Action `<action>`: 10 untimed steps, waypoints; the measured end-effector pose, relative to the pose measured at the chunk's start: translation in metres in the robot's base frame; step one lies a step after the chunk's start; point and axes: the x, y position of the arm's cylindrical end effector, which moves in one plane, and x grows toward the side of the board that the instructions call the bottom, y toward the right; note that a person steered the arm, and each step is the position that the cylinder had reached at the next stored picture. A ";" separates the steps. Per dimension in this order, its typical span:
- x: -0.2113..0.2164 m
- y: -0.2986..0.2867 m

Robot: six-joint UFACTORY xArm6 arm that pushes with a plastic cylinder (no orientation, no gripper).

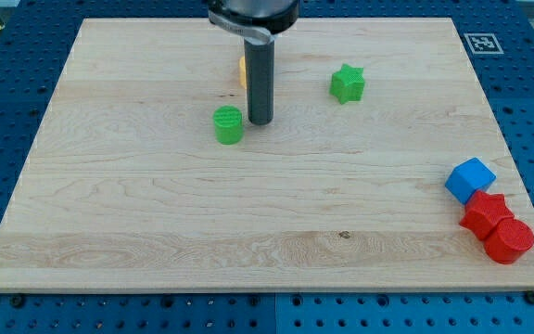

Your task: Push green circle diagonally below yellow heart

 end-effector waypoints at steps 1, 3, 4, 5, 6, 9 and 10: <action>0.010 -0.020; 0.009 -0.029; 0.002 -0.049; 0.002 -0.074; 0.001 -0.106; -0.042 -0.160; -0.038 -0.170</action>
